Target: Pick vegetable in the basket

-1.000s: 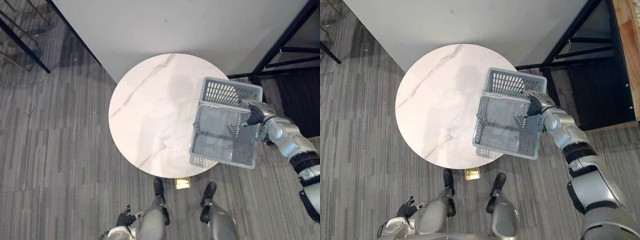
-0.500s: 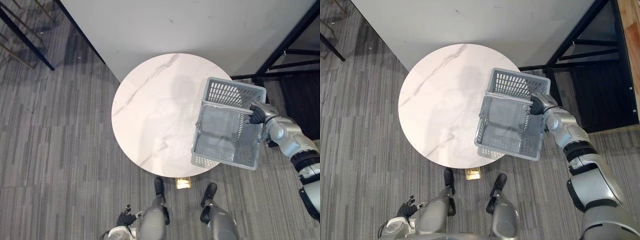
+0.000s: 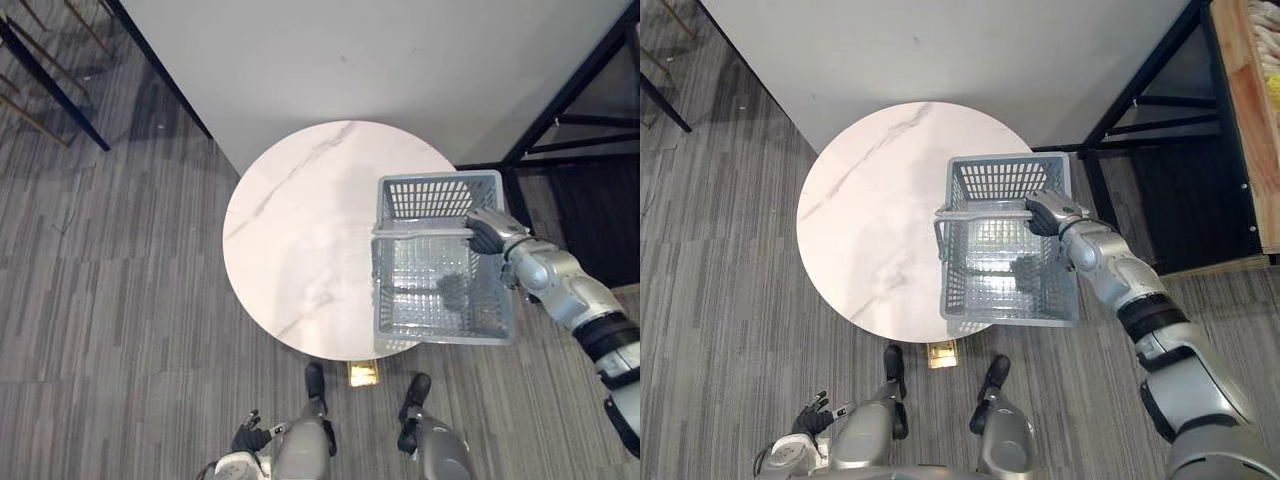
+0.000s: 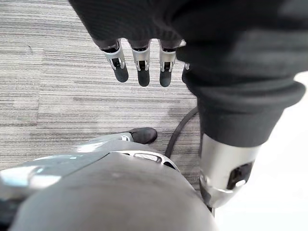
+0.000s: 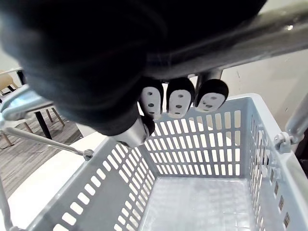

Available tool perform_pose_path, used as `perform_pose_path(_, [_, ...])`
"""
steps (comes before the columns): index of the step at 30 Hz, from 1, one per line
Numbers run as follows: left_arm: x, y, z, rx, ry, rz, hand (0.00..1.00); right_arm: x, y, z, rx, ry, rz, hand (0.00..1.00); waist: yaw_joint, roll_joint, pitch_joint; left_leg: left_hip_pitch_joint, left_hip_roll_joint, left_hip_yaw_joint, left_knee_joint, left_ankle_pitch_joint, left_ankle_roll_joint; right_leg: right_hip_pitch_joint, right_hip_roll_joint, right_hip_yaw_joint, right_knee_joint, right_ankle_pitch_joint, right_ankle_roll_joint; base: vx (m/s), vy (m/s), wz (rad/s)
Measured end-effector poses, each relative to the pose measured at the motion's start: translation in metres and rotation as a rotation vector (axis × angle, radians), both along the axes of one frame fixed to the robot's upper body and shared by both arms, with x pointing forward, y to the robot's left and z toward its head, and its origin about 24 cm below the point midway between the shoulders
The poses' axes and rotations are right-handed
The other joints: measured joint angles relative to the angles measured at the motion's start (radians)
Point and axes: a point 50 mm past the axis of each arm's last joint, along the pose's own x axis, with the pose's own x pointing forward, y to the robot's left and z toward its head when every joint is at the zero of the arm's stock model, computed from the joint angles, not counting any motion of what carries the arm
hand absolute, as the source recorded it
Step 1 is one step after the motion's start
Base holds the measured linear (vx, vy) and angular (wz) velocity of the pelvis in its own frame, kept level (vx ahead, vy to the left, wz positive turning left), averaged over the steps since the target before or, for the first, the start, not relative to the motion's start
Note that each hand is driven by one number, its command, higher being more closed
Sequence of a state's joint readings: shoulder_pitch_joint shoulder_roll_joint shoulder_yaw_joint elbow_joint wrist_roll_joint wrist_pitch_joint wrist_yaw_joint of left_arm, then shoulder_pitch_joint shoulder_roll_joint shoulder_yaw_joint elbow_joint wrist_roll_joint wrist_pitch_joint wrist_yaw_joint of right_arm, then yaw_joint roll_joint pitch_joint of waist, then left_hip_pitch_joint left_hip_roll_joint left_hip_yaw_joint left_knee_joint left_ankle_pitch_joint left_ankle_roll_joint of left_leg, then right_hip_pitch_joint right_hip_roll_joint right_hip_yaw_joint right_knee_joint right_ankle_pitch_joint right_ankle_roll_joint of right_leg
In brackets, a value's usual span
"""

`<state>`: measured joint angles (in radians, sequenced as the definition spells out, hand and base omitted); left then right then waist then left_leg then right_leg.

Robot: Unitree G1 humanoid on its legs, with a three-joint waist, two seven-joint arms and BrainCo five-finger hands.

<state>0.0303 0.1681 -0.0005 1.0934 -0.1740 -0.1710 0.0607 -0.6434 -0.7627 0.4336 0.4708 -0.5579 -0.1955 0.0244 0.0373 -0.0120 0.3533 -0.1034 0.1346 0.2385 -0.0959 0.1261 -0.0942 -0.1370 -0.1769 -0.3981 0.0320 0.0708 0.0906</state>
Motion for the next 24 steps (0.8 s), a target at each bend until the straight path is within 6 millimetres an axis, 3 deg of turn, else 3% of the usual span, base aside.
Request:
perform_pose_path(3, [-0.006, 0.003, -0.001, 0.004, 0.012, 0.008, 0.0, -0.013, -0.002, -0.003, 0.087, 0.002, 0.017, 1.0, -0.009, -0.018, -0.015, 0.024, 0.002, 0.02, 0.0, -0.002, -0.002, 0.011, 0.002, 0.021, -0.001, 0.002, 0.003, -0.02, 0.009, -0.17])
perform_pose_path(9, [-0.023, 0.008, -0.005, 0.027, 0.076, -0.049, 0.0, -0.037, -0.013, -0.03, 0.149, 0.093, 0.004, 1.0, -0.03, -0.044, -0.113, 0.054, 0.003, 0.046, -0.005, -0.014, -0.008, 0.04, 0.01, 0.051, -0.037, 0.01, 0.017, 0.0, 0.008, -0.12])
perform_pose_path(15, [-0.036, 0.01, -0.008, 0.019, 0.116, -0.051, 0.0, -0.058, -0.028, -0.053, 0.194, 0.179, -0.048, 1.0, -0.038, -0.04, -0.181, 0.067, 0.003, 0.07, -0.006, -0.022, -0.012, 0.045, 0.014, 0.078, -0.056, 0.018, 0.021, 0.02, 0.008, -0.12])
perform_pose_path(24, [-0.055, 0.006, -0.014, -0.024, 0.175, 0.0, 0.0, -0.078, -0.039, -0.064, 0.201, 0.224, -0.076, 1.0, -0.049, -0.019, -0.224, 0.106, 0.003, 0.084, -0.006, -0.036, -0.012, 0.081, 0.017, 0.089, -0.068, 0.021, 0.018, 0.04, -0.002, -0.04])
